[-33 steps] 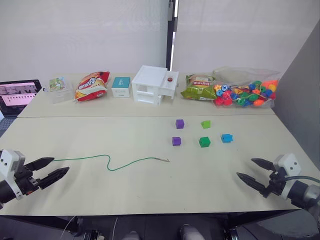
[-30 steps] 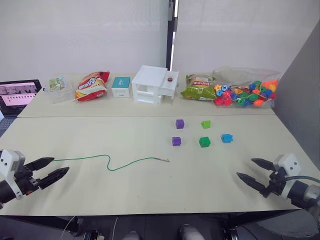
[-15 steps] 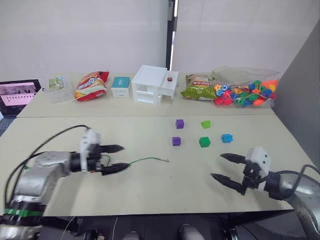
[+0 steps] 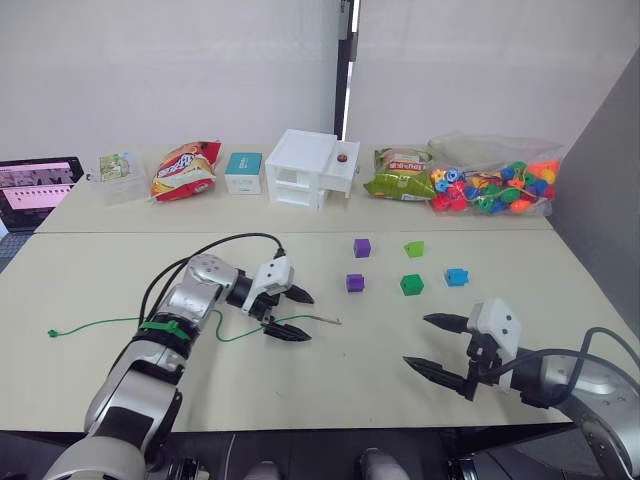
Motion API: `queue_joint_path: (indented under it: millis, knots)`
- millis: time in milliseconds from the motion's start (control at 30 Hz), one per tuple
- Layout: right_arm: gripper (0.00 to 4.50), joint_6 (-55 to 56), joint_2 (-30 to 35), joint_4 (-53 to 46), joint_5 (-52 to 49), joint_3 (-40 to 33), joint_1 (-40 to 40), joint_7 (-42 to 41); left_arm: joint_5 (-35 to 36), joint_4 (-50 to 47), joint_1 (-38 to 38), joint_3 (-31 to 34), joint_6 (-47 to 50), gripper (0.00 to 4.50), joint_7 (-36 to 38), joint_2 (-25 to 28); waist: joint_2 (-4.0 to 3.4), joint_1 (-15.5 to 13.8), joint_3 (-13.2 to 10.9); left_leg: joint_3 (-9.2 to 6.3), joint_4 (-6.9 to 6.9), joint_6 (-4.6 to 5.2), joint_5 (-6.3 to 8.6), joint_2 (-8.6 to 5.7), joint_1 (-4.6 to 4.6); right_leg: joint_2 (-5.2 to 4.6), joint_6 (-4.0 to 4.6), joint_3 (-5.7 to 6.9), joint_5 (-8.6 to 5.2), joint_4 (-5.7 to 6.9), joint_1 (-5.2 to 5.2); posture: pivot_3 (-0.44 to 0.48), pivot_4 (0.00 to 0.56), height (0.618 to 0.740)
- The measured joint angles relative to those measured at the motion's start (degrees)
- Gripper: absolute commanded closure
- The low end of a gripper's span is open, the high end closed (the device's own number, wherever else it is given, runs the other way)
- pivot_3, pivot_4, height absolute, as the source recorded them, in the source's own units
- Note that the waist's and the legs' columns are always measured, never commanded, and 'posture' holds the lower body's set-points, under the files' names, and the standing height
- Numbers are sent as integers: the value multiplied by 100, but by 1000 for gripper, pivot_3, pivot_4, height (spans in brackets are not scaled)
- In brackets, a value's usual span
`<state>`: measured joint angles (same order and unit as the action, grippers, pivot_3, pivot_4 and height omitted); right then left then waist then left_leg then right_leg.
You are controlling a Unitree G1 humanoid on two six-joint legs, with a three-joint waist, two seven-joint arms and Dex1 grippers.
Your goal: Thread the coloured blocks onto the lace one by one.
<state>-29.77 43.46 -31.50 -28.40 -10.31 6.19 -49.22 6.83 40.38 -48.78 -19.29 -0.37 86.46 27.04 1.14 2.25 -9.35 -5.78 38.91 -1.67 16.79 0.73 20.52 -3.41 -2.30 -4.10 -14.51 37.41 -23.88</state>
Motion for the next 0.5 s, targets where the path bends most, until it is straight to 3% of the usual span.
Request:
queue_joint_path:
  millis: [267, 300, 500]
  knots:
    - [0, -69, -228, -268, 3, -17, 180, 366, -626, 753, -352, -220, -806, 34, -132, -280, 2, -12, -1, -3, 6, 5, 3, -2, -24, 0, -4, -1, -2, 9, 27, 0, 150, 740]
    - [0, -69, -228, -285, 3, -17, 184, 390, -691, 840, -385, -224, -889, 587, -146, -303, 3, -12, -1, -4, 6, 6, 3, -2, -35, 0, -7, 0, -4, 3, 44, 0, 150, 740]
    - [0, -67, -251, -290, 6, -17, 266, 480, -853, 1230, -560, -172, -1079, 2490, -261, -427, 2, 0, -1, -12, 3, 13, 7, 0, -42, 4, -17, 2, -10, -29, 69, 0, 150, 740]
